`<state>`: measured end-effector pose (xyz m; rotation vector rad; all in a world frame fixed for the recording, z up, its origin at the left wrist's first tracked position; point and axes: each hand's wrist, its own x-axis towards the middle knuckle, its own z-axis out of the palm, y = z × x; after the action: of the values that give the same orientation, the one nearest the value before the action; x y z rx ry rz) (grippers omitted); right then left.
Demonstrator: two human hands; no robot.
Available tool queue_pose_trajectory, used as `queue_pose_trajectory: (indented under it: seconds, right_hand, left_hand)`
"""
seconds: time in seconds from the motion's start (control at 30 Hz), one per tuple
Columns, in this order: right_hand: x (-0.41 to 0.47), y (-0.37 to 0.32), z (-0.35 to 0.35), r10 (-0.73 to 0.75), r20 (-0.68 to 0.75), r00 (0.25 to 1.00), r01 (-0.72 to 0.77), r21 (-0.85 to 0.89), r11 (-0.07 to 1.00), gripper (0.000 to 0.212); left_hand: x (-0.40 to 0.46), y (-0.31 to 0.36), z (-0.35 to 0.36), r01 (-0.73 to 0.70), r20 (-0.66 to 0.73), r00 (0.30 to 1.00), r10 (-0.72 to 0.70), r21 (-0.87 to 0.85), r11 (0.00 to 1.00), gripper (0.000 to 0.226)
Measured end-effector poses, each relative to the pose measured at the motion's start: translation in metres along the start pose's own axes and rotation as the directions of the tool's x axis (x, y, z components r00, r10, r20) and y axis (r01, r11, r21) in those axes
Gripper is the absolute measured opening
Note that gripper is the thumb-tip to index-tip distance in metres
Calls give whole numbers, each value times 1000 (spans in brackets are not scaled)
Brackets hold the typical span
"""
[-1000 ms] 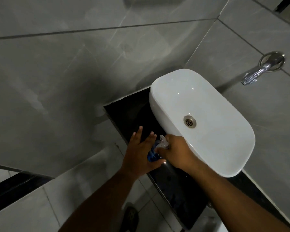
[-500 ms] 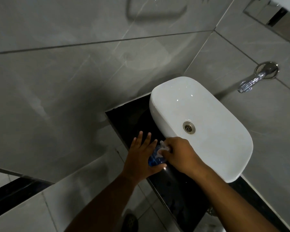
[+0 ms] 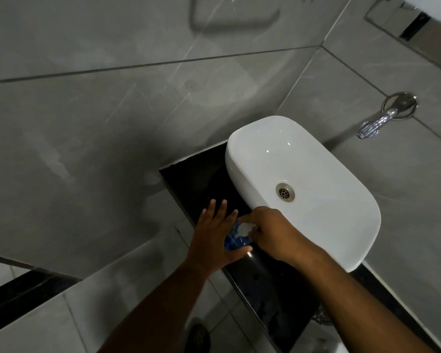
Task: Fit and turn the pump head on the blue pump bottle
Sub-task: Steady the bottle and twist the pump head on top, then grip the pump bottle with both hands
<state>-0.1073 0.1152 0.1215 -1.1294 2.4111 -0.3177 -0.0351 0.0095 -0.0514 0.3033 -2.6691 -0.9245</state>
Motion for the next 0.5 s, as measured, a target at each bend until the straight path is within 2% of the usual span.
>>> queue_pose_trajectory:
  seconds: [0.17,0.27,0.33,0.4,0.43,0.5]
  right_hand:
    - [0,6,6,24,-32,999,-24,11,1000,45]
    - [-9,18,12,90,-110,990,-73,156,985,60]
    - [-20,29,23,263,-82,961,-213,385,898,67]
    - [-29,37,42,424,43,905,-369,576,729,79]
    - [-31,40,52,443,58,895,-383,608,696,81]
    - [-29,44,71,426,12,905,-335,638,693,78]
  left_hand:
    - [1,5,-8,25,74,997,-26,14,1000,98]
    - [-1,7,-14,44,187,982,-29,-77,996,120]
    - [-4,6,-18,73,234,972,-39,-137,988,135]
    - [-6,1,-23,131,252,965,-77,-207,970,142]
    - [-7,-2,-25,161,265,960,-97,-233,959,141]
    - [-9,-7,-28,227,305,942,-138,-279,933,129]
